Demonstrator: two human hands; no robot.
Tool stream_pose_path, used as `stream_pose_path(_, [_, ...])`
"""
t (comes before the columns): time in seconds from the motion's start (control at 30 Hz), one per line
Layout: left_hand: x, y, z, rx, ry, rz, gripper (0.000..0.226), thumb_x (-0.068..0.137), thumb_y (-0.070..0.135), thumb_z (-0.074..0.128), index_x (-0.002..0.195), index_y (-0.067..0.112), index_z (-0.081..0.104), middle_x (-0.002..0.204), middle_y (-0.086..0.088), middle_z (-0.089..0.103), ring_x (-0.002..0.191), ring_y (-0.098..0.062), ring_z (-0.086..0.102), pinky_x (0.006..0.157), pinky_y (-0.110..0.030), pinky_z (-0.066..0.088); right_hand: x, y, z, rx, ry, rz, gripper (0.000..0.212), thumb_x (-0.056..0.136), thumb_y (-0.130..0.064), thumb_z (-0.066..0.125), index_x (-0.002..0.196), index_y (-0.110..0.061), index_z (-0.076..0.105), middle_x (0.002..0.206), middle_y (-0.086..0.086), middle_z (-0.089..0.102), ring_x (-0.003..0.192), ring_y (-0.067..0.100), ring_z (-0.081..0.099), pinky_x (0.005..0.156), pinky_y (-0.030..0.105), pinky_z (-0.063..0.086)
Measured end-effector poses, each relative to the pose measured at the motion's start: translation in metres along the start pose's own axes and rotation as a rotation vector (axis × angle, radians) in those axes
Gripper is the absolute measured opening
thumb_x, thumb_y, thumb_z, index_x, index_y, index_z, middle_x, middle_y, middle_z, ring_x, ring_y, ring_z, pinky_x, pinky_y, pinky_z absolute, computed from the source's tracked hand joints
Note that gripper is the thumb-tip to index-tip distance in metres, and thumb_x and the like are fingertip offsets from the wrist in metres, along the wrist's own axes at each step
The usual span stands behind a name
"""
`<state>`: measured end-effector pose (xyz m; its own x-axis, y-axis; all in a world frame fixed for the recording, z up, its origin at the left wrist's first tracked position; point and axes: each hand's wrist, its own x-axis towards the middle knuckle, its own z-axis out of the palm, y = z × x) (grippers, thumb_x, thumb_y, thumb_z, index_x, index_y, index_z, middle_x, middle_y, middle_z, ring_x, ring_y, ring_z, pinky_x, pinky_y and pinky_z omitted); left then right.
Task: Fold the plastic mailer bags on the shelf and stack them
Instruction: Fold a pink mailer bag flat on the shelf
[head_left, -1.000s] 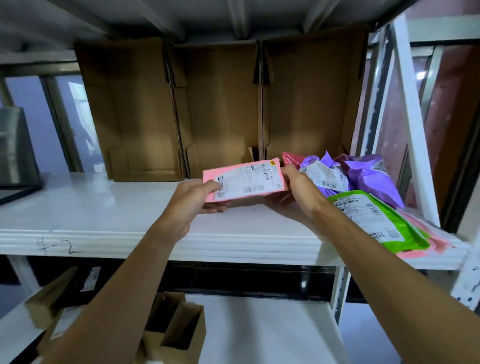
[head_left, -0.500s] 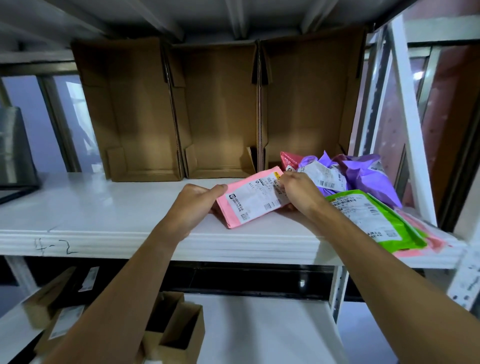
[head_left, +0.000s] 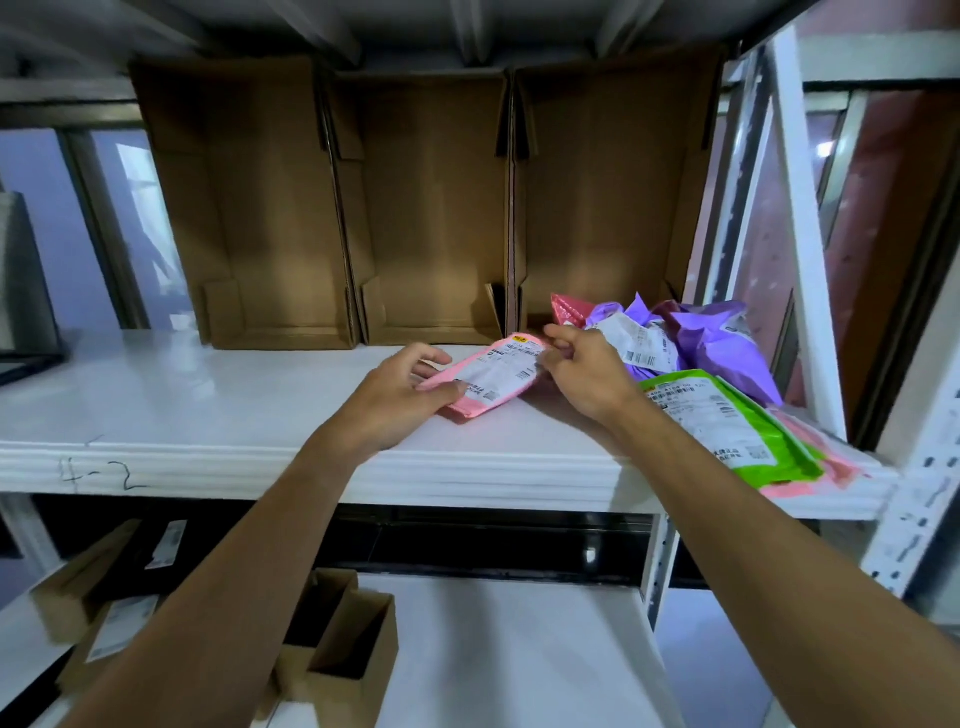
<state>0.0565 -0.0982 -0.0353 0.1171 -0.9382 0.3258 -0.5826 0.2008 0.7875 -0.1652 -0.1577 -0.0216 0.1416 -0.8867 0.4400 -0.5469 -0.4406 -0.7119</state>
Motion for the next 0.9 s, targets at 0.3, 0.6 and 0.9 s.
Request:
stream_pose_path(0.3, [-0.007, 0.010, -0.005, -0.186, -0.124, -0.024, 0.014, 0.087, 0.026, 0.078, 0.091, 0.014, 0.078, 0.087, -0.002, 0.078, 0.080, -0.011, 0.069, 0.067, -0.016, 0.050, 0.005, 0.004, 0.007, -0.080, -0.143, -0.031, 0.024, 0.092, -0.031, 0.062, 0.112, -0.031, 0.076, 0.131, -0.007, 0.063, 0.119, 0.014, 0.055, 0.101, 0.027, 0.040])
stream_pose_path(0.6, [-0.003, 0.006, 0.005, 0.190, -0.248, 0.127, 0.040, 0.099, 0.049, 0.054, 0.139, 0.048, 0.053, 0.158, 0.018, 0.036, 0.133, -0.014, 0.049, 0.102, -0.037, 0.049, 0.007, 0.008, 0.012, -0.190, -0.272, -0.038, 0.032, 0.097, -0.031, 0.051, 0.122, -0.031, 0.071, 0.136, -0.009, 0.062, 0.128, 0.015, 0.053, 0.111, 0.032, 0.038])
stream_pose_path(0.9, [0.004, -0.002, 0.006, 0.209, -0.254, 0.084, 0.041, 0.094, 0.055, 0.059, 0.134, 0.050, 0.057, 0.146, 0.019, 0.053, 0.129, -0.008, 0.052, 0.110, -0.039, 0.043, 0.010, 0.013, 0.018, -0.379, -0.347, -0.155, 0.041, 0.108, -0.036, 0.031, 0.140, -0.028, 0.055, 0.146, 0.000, 0.054, 0.134, 0.024, 0.046, 0.099, 0.026, 0.034])
